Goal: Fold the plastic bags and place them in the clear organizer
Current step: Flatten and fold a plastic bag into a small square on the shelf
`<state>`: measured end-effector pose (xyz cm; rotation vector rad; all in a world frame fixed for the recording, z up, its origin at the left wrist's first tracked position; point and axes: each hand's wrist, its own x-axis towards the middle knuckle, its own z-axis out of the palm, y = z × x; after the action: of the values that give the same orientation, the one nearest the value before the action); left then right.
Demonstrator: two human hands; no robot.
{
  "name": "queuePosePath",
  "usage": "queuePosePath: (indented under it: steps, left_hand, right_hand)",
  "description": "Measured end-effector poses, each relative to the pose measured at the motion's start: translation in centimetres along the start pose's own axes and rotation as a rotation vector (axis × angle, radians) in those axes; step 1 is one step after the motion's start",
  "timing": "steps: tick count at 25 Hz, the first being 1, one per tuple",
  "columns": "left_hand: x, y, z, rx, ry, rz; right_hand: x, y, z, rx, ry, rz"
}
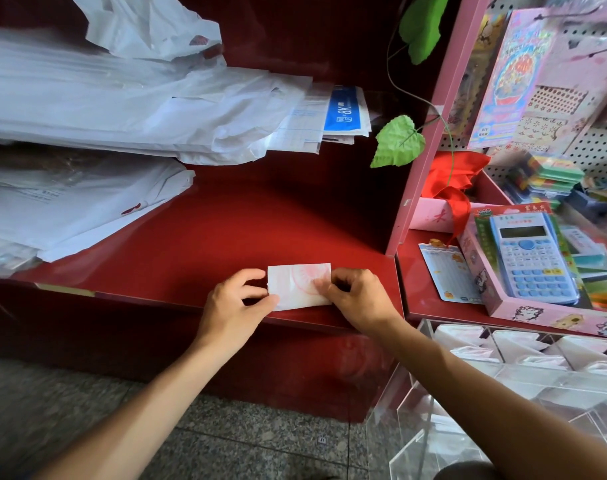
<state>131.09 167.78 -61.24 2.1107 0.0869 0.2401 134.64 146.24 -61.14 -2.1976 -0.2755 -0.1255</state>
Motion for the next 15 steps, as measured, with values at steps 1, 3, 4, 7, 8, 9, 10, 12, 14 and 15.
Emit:
queuePosePath:
  steps: [1, 3, 4, 7, 8, 9, 10, 12, 14, 15]
  left_hand:
    - [0.1, -0.1, 0.1, 0.017, 0.003, 0.007]
    - [0.1, 0.1, 0.3, 0.032, 0.022, 0.02]
    - [0.1, 0.1, 0.5, 0.017, 0.04, 0.018]
    - [0.1, 0.2, 0.8, -0.011, 0.05, 0.018]
    - [0.1, 0.2, 0.8, -0.01, 0.035, 0.013]
    - [0.2, 0.1, 0.9, 0.002, 0.017, 0.01]
    - [0.2, 0.1, 0.9, 0.02, 0.009, 0.011]
    - [0.3, 0.1, 1.0, 0.055, 0.018, 0.017]
    - [0.3, 0.1, 1.2, 0.104, 0.035, 0.057]
    - [0.2, 0.2, 1.3, 0.167, 0.042, 0.093]
  right_hand:
    - [0.2, 0.0, 0.2, -0.01, 0.017, 0.003]
    - [0.5, 0.1, 0.5, -0.053, 0.044, 0.017]
    - [0.6, 0.1, 0.6, -0.098, 0.047, 0.019]
    - [1.1, 0.2, 1.0, -0.261, 0.017, 0.013]
    - [1.2, 0.2, 1.1, -0.275, 0.003, 0.016]
    - [1.3, 0.3, 1.1, -0.276, -0.008, 0.026]
    - [1.2, 0.3, 1.1, -0.272, -0.014, 0.028]
    - [1.1, 0.1, 0.9, -0.239, -0.021, 0.032]
    - [1.0, 0.0, 0.8, -0.219, -0.015, 0.008]
    - [0.8, 0.2, 0.8, -0.225, -0.015, -0.008]
